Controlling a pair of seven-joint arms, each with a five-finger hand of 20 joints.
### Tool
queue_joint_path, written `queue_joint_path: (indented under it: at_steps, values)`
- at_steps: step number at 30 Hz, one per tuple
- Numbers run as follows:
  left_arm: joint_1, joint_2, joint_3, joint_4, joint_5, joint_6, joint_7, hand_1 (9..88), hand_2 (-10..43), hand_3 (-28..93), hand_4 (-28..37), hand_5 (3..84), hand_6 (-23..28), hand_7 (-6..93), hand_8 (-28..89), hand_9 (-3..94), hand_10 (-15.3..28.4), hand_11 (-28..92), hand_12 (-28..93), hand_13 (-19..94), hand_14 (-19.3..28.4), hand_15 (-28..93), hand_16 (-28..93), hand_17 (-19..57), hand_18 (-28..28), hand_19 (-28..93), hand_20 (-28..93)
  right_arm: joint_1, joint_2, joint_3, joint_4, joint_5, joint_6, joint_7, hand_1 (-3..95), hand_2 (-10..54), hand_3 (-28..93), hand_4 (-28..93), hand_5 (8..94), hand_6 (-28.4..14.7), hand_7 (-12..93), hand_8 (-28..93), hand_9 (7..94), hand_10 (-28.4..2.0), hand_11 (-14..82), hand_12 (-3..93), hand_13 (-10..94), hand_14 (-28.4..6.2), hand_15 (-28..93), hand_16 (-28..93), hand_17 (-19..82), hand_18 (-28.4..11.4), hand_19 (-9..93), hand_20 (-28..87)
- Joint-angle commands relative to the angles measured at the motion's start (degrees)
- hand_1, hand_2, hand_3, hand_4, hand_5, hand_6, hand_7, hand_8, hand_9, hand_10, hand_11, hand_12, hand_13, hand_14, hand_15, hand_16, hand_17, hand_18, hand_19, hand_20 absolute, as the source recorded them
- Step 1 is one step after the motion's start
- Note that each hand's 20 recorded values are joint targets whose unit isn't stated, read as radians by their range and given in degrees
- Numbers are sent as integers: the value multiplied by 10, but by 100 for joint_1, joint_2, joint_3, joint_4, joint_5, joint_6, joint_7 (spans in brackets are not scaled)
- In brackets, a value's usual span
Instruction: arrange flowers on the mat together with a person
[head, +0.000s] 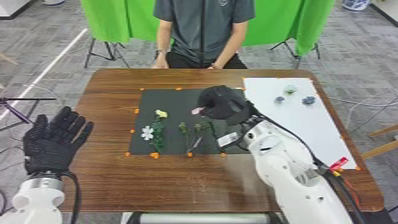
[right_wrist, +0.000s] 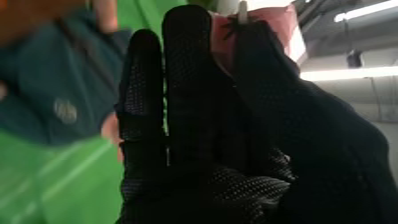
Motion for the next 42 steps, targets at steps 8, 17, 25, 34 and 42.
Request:
queue_joint_path:
  at_steps: [8,17,25,34,42]
  values:
    - [-36,-19,118,60,88,77,-232,311,120,729,-277,575,85,239,-80,549,162,278,202,437,179,518,31,3,189,415,279,550,-557,-920,891,-881,597,926,616,-64,688,-283,650,0,446,-24,756,-103,158,436,686,-48,371,408,406,-149,750,246]
    - [-27,-22,136,29,65,162,-226,312,127,725,-279,575,84,241,-81,549,162,277,202,439,179,518,31,3,189,416,278,672,-690,-1060,1474,-1296,644,885,615,-65,690,-283,656,1,443,-27,760,-102,156,432,689,-49,369,406,401,-158,756,260]
    - [52,-36,63,14,64,183,-221,312,132,726,-280,576,84,240,-81,550,162,278,202,438,181,520,32,3,189,418,277,684,-671,-1115,1541,-1542,648,1128,610,-70,695,-283,657,3,443,-26,759,-101,137,417,678,-50,358,405,385,-164,755,269]
    - [45,-53,45,22,80,191,-269,312,133,725,-279,577,84,239,-81,550,163,278,202,438,180,520,31,2,189,419,277,641,-648,-1086,1407,-1561,400,1022,606,-94,711,-283,628,0,412,-61,724,-99,102,374,638,-50,357,380,362,-165,750,284]
    - [90,-39,15,3,65,215,-235,315,140,731,-271,577,84,238,-80,551,163,277,202,438,179,520,30,2,188,420,277,529,-615,-1044,1289,-1451,202,1122,620,-95,726,-282,606,7,354,-60,639,-99,175,236,610,-42,321,371,339,-162,735,269]
